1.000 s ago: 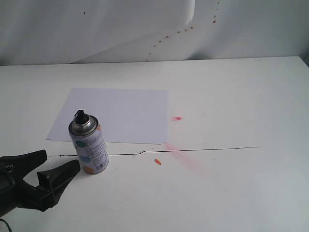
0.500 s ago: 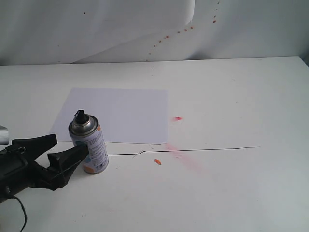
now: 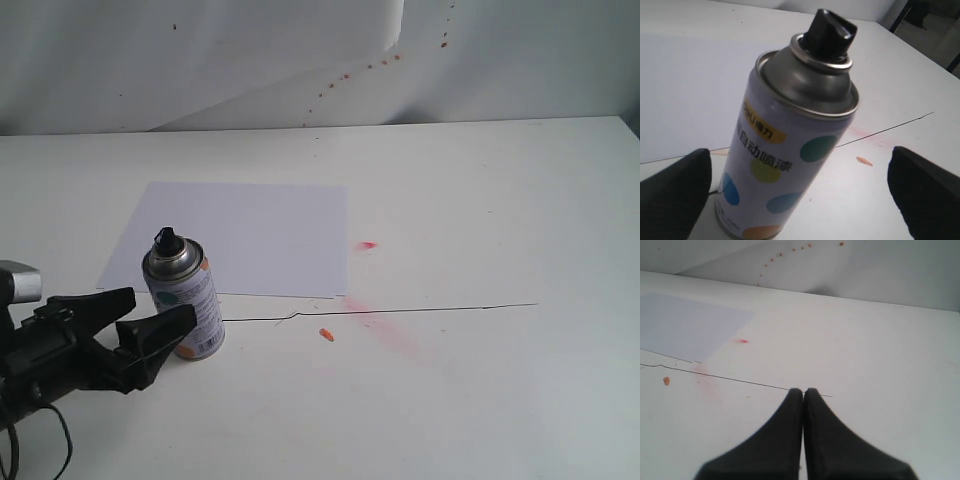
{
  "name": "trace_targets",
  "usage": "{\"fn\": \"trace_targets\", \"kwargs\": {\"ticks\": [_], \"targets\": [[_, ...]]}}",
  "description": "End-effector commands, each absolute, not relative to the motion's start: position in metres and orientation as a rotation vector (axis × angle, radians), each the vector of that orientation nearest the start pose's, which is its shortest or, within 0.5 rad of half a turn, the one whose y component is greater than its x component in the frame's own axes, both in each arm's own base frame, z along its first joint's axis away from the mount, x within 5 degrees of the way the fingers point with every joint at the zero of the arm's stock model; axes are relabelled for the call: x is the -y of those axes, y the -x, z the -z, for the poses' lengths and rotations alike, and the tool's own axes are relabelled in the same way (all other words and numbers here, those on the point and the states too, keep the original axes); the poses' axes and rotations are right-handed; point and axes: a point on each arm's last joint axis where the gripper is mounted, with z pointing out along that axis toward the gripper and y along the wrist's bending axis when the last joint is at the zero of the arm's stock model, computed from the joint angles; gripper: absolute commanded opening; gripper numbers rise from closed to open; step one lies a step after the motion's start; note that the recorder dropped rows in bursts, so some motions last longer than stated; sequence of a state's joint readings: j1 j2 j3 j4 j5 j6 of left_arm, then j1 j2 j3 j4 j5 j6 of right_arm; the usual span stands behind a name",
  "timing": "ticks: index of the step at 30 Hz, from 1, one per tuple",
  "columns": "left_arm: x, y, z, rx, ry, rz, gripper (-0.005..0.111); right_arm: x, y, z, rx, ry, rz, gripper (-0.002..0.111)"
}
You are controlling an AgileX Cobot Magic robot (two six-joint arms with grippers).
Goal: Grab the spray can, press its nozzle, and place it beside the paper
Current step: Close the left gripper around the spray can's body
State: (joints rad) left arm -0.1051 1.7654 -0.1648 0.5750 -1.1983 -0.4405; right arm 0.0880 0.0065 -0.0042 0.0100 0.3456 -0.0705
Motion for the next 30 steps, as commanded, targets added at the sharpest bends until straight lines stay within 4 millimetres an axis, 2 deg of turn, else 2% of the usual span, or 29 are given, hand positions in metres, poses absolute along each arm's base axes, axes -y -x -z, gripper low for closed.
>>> {"fn": "trace_targets", "kwargs": {"ticks": [1,11,21,30], "targets": [[0.068,-0.203,-0.112,-1.93,-0.265,0.72,0.089,-0.005,-0.053,-0.182,-1.82,0.135,-0.015,0.0],[0.071,-0.222,-0.106,-1.917,-0.28,0.72,0.089,-0.005,-0.053,-0.182,-1.82,0.135,-0.015,0.0],[0.099,-0.234,-0.089,-1.952,-0.389,0.782,0.089,-0.005,-0.053,-0.182,-1.82,0.133,-0.017,0.0],[0.09,-0.243,-0.088,-1.941,-0.225,0.699,0.089,-0.005,-0.053,-0.182,-1.82,0.133,-0.017,0.0]]}}
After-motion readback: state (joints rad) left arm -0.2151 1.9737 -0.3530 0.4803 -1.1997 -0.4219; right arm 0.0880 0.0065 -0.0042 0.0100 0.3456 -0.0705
